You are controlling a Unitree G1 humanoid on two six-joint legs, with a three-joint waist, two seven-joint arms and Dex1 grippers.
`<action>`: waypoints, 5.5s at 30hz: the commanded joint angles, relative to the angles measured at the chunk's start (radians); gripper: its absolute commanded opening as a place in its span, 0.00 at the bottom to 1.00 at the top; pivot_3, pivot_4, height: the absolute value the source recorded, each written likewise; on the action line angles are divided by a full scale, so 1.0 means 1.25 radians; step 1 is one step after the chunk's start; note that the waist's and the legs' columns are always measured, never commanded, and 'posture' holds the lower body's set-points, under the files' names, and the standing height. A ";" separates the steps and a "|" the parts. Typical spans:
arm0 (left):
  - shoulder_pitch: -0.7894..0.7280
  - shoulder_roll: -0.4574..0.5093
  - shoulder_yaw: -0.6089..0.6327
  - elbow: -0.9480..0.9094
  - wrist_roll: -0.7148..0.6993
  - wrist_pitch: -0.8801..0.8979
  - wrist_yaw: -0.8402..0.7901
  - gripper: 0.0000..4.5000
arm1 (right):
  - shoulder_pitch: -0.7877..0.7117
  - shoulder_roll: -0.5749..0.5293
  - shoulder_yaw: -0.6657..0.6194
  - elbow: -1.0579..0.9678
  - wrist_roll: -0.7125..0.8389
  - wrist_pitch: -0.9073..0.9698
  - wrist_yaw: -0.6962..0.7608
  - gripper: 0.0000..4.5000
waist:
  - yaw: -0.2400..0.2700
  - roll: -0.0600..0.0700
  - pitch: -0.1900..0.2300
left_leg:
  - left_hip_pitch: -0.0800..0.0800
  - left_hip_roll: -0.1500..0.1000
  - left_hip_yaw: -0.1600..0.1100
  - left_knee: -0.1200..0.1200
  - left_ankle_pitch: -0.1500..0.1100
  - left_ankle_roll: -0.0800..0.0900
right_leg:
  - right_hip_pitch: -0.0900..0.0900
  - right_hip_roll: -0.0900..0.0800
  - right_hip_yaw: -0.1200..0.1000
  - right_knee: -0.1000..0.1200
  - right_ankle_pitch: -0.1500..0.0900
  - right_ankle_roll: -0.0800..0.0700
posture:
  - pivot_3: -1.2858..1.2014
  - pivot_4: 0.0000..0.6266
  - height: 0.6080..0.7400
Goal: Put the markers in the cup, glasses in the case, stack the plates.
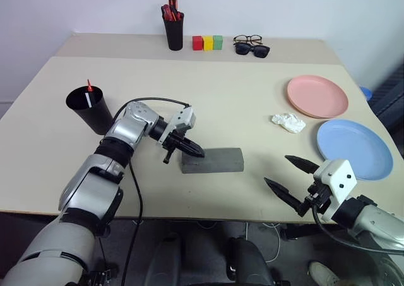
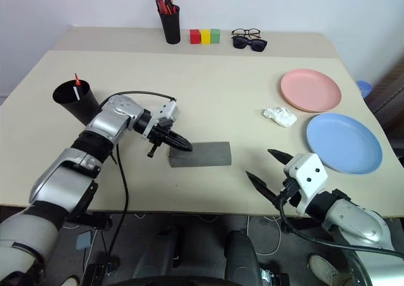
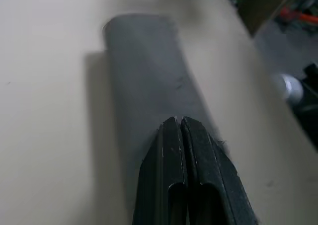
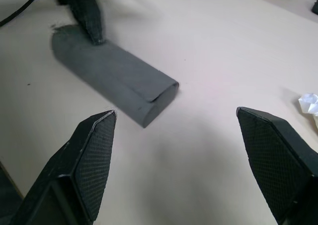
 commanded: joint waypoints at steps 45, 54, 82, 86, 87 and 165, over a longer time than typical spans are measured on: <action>0.061 -0.267 0.101 -0.283 0.087 0.127 0.515 1.00 | -0.340 -0.114 -0.022 0.529 -0.219 0.090 -0.140 0.01 | 0.000 0.004 -0.001 | 0.001 -0.001 0.000 0.001 0.000 0.000 | 0.000 0.000 0.000 0.002 0.001 0.003 | 0.52 0.24 1.00; 0.081 -0.268 0.110 -0.301 0.083 0.149 0.539 1.00 | -0.488 -0.166 0.017 0.549 -0.288 0.100 -0.208 0.01 | -0.006 0.005 -0.001 | 0.001 -0.001 0.000 0.001 0.000 0.000 | 0.000 0.000 0.000 0.003 0.000 0.002 | 0.52 0.24 1.00; 0.228 -0.213 0.159 -0.546 0.047 0.328 0.677 1.00 | -1.143 0.001 0.254 1.575 -0.444 -0.548 -0.173 0.53 | -0.024 0.008 0.000 | 0.002 -0.002 0.000 -0.001 0.002 -0.001 | 0.000 0.000 0.002 0.004 0.002 0.005 | 0.52 0.24 1.00; 0.221 -0.213 0.152 -0.526 0.041 0.314 0.665 1.00 | -1.079 -0.008 0.199 1.486 -0.375 -0.525 -0.117 0.53 | -0.024 0.008 0.000 | 0.002 -0.002 0.000 -0.001 0.002 -0.001 | 0.000 0.000 0.002 0.004 0.002 0.005 | 0.52 0.24 1.00; 0.216 -0.215 0.151 -0.511 0.038 0.305 0.657 1.00 | -1.033 -0.011 0.185 1.424 -0.352 -0.503 -0.097 0.53 | -0.023 0.007 0.000 | 0.002 -0.002 0.000 -0.001 0.002 -0.001 | 0.000 0.000 0.002 0.005 0.002 0.005 | 0.52 0.24 1.00; 0.257 -0.169 0.188 -0.515 -0.020 0.250 0.586 1.00 | -1.014 0.018 0.166 1.334 -0.352 -0.557 -0.225 0.01 | -0.027 0.010 0.000 | 0.007 -0.002 0.000 -0.001 0.002 -0.001 | 0.003 0.001 0.003 0.005 0.001 0.005 | 0.52 0.24 1.00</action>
